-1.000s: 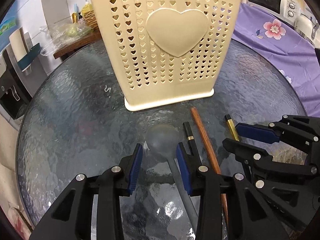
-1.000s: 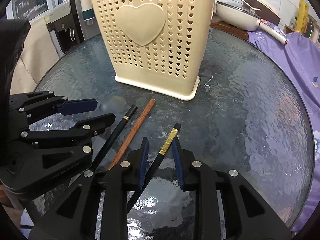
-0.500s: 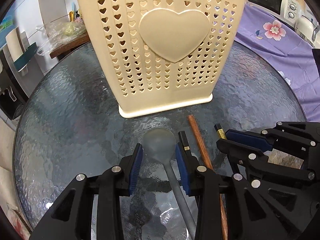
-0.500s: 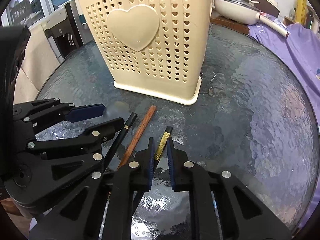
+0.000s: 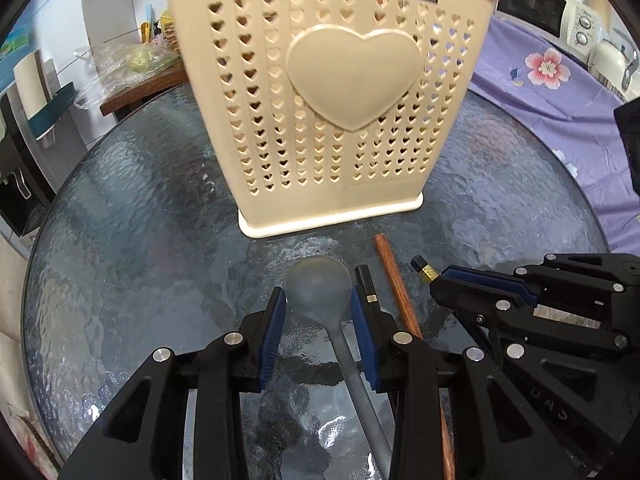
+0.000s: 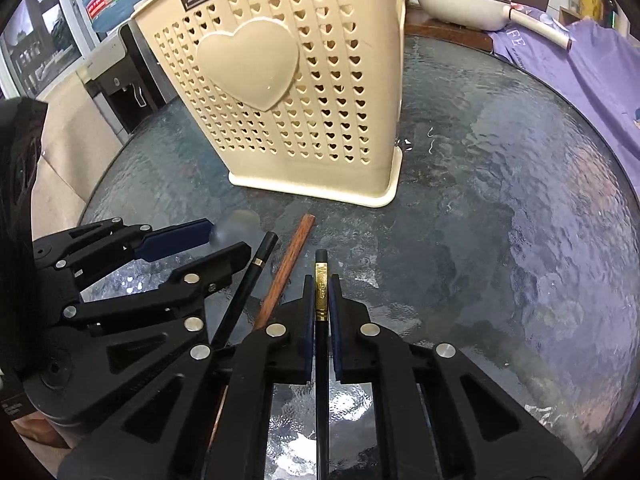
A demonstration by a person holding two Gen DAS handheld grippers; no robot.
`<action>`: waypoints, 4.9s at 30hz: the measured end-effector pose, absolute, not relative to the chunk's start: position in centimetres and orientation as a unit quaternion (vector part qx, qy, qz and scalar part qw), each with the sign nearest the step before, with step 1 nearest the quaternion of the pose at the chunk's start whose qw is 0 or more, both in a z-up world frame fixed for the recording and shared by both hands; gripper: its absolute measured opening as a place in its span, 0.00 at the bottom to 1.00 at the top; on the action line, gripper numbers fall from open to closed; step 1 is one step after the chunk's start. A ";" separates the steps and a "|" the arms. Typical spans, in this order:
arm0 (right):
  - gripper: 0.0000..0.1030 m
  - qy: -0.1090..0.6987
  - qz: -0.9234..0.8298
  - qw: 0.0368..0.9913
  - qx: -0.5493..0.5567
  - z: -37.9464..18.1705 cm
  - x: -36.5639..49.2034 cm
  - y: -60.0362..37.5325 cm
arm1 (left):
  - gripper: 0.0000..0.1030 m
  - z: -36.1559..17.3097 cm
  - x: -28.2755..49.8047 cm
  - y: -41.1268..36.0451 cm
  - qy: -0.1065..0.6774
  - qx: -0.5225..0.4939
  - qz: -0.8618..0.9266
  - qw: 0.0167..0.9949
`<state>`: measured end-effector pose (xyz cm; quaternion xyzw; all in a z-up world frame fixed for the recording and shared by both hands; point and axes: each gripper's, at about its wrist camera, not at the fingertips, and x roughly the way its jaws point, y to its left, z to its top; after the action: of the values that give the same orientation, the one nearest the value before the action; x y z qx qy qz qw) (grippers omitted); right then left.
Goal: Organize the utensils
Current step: 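Close the right tool on the gold-tipped black chopstick while the left tool grasps the silver spoon, then lift the chopstick and spoon and carry both over the cream holder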
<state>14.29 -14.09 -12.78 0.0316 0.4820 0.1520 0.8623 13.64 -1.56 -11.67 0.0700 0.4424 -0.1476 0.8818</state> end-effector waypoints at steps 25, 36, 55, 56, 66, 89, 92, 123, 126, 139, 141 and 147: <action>0.07 0.368 0.226 0.900 0.061 -0.4 8.2 -16.6 | 0.05 -1.2 7.7 0.3 0.311 0.074 -0.162 0.933; 0.07 0.369 0.201 0.905 0.061 -1.0 8.6 -17.8 | 0.05 -2.3 8.5 0.5 0.328 0.062 -0.159 0.929; 0.07 0.377 0.166 0.907 0.082 -2.3 9.6 -21.4 | 0.55 -9.1 8.9 -7.8 0.342 0.241 -0.359 0.834; 0.07 0.378 0.165 0.907 0.084 -2.4 9.7 -21.5 | 0.56 -9.3 9.2 -8.0 0.349 0.242 -0.373 0.825; 0.07 0.381 0.152 0.907 0.094 -2.8 9.6 -22.8 | 0.57 -11.9 11.2 -10.3 0.389 0.283 -0.410 0.775; 0.07 0.381 0.151 0.907 0.097 -2.7 9.6 -23.2 | 0.35 -10.9 12.0 -10.4 0.397 0.249 -0.421 0.776; 0.07 0.378 0.155 0.908 0.095 -2.3 9.4 -22.9 | 0.35 -9.1 11.6 -9.4 0.378 0.223 -0.419 0.795; 0.07 0.300 0.223 0.927 0.036 7.8 7.6 -19.5 | 0.35 6.8 9.0 1.0 0.234 -0.015 -0.344 0.909; 0.07 0.294 0.227 0.928 0.032 8.9 7.7 -19.3 | 0.34 7.9 9.7 2.0 0.231 -0.066 -0.349 0.906; 0.04 0.279 0.245 0.928 0.009 15.0 10.2 -17.4 | 0.34 11.8 12.3 3.7 0.186 -0.166 -0.333 0.910; 0.04 0.283 0.235 0.930 0.016 14.2 11.0 -17.5 | 0.34 11.7 12.6 3.7 0.182 -0.168 -0.321 0.914; 0.08 0.363 0.219 0.906 -0.001 5.4 12.0 -16.7 | 0.35 10.1 13.1 4.8 0.194 -0.173 -0.306 0.916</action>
<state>11.95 -16.65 5.44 -0.0012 0.3626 0.2192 0.9058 13.14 4.84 10.14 -0.1728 0.1941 -0.3060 0.9159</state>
